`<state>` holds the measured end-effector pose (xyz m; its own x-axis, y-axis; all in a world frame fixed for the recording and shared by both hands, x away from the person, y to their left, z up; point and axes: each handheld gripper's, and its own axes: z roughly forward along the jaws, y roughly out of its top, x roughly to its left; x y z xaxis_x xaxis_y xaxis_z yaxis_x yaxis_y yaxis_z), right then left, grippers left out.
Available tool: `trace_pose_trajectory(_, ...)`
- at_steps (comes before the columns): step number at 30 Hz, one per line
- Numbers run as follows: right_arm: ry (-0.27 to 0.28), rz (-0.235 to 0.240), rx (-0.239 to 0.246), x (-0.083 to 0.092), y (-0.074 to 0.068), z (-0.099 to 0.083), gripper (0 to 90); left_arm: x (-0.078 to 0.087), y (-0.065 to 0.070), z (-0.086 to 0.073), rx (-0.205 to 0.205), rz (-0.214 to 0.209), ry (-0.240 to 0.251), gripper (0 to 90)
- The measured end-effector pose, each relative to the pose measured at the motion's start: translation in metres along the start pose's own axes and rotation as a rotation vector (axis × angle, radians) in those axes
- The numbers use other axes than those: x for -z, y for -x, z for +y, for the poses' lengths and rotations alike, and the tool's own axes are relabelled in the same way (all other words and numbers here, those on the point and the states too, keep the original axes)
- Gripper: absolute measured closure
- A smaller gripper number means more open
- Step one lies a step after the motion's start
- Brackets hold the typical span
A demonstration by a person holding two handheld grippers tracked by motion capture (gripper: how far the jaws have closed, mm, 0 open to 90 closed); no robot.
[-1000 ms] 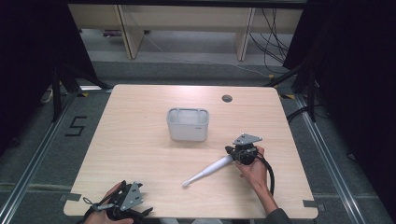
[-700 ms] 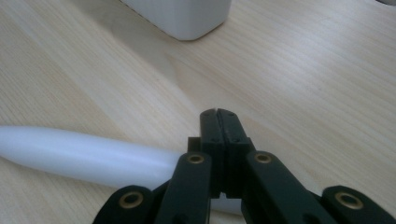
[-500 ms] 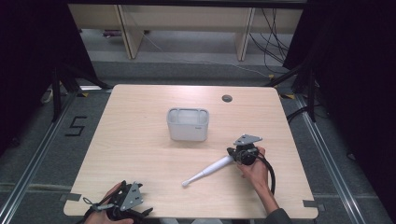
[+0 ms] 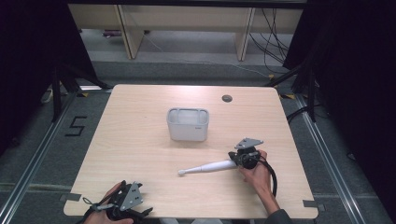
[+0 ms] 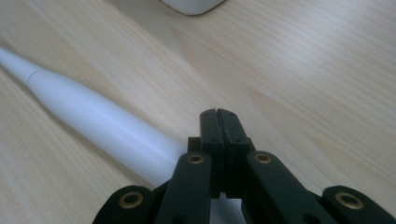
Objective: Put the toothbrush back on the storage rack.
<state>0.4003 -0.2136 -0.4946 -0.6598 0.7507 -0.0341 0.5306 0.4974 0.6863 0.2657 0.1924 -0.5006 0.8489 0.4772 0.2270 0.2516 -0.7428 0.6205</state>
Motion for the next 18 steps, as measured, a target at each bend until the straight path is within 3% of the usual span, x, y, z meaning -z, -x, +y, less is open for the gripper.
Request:
trace_pose_trajectory(6, -0.001, 0.007, -0.015, 0.0030, -0.0064, -0.0016, 90.0, 0.0000, -0.0002, -0.0002, 0.000, 0.001, 0.001, 15.3)
trace_pose_trajectory(8, -0.011, 0.009, 0.024, 0.0041, -0.0053, -0.0014, 90.0, 0.0004, -0.0009, -0.0001, 0.000, 0.001, -0.004, 15.3)
trace_pose_trajectory(9, -0.008, 0.010, -0.005, 0.0045, -0.0075, -0.0026, 90.0, 0.0004, -0.0007, -0.0001, 0.000, 0.002, -0.003, 15.3)
trace_pose_trajectory(10, -0.006, 0.017, 0.021, 0.0048, -0.0069, -0.0030, 90.0, 0.0004, -0.0007, -0.0001, 0.000, 0.002, -0.003, 15.3)
trace_pose_trajectory(13, -0.015, 0.016, 0.004, 0.0064, -0.0090, -0.0040, 90.0, 0.0002, -0.0008, -0.0003, 0.000, 0.002, -0.002, 15.3)
trace_pose_trajectory(18, -0.002, 0.012, 0.016, 0.0088, -0.0109, -0.0042, 90.0, 0.0004, -0.0009, -0.0004, 0.000, 0.003, -0.003, 15.3)
